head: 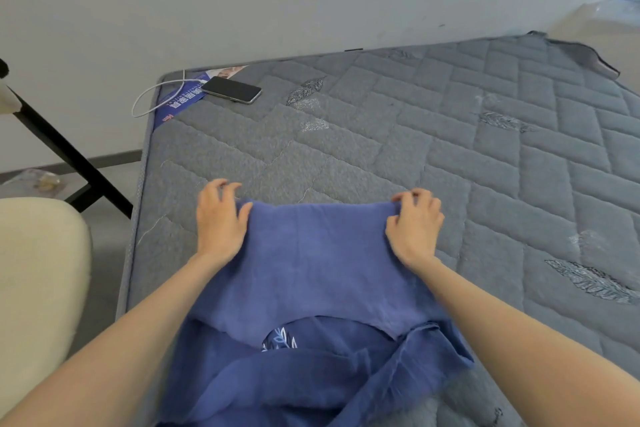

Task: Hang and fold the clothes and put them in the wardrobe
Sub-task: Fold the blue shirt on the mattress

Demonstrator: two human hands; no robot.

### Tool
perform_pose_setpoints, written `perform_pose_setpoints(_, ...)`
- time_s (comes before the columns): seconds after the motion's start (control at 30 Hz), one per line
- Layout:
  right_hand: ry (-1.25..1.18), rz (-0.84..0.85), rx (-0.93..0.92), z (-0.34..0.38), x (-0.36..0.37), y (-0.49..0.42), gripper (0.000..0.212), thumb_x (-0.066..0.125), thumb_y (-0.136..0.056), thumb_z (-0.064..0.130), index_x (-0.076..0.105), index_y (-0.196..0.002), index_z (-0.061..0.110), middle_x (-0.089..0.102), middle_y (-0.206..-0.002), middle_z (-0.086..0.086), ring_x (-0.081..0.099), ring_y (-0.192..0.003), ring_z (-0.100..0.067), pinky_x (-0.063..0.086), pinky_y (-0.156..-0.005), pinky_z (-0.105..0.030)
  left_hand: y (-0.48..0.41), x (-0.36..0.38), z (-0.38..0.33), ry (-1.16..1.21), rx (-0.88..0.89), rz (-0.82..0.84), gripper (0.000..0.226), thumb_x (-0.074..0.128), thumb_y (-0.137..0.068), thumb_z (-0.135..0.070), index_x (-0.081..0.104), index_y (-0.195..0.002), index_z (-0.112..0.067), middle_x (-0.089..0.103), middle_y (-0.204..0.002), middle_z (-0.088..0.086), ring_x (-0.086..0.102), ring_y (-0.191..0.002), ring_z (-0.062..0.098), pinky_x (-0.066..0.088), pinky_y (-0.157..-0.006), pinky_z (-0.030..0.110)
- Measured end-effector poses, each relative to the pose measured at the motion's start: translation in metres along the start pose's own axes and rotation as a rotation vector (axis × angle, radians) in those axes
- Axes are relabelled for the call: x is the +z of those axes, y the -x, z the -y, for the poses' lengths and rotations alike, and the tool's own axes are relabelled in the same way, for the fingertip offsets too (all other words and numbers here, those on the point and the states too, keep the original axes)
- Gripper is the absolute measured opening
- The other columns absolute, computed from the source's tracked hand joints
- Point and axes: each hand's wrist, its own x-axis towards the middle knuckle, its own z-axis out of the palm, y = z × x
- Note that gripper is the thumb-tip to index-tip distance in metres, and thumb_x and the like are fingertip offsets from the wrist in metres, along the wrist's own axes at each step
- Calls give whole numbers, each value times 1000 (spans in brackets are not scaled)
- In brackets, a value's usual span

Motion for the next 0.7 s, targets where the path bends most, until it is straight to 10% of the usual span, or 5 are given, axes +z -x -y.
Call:
perform_pose_setpoints(0.1, 151, 325, -346, 3, -3, -9, 51, 54, -79, 15, 48, -130, 16, 45, -135, -3, 36, -126, -24, 21, -109, -37, -4, 3, 0, -157, 228, 417, 55, 46, -97, -35, 30, -146, -14, 33, -150, 4, 18, -144, 22, 1, -116, 47)
perform_pose_setpoints(0.23, 427, 612, -349, 15, -10, -27, 62, 65, -77, 26, 38, -132, 14, 42, -131, -8, 42, -125, -27, 5, -115, -57, -16, 0, 0, -444, 247, 634, 58, 41, -98, -41, 22, -148, -19, 35, -145, 1, 32, -136, 19, -5, -114, 54)
perform_pose_setpoints(0.4, 594, 736, -352, 22, -20, -32, 38, 60, -81, 21, 50, -116, 11, 58, -120, -8, 56, -112, -27, 34, -101, -43, -27, -20, 2, -543, 294, 741, 53, 57, -90, -42, 39, -135, -21, 52, -130, 0, 43, -127, 20, 5, -114, 49)
perform_pose_setpoints(0.53, 555, 672, -382, 29, -29, -30, 35, 58, -84, 17, 53, -119, 10, 54, -124, -9, 54, -115, -27, 43, -82, -35, -24, -29, -9, -627, 272, 687, 25, 52, -93, -28, 54, -113, -14, 61, -118, 7, 56, -110, 27, 41, -89, 35)
perform_pose_setpoints(0.7, 363, 291, -376, 46, -75, -51, 25, 53, -82, 10, 53, -107, 7, 63, -112, -14, 58, -104, -34, 33, -72, -31, -37, -73, -30, -537, 166, 331, 15, 41, -92, -8, 51, -104, -9, 58, -114, 12, 56, -105, 34, 38, -72, 38)
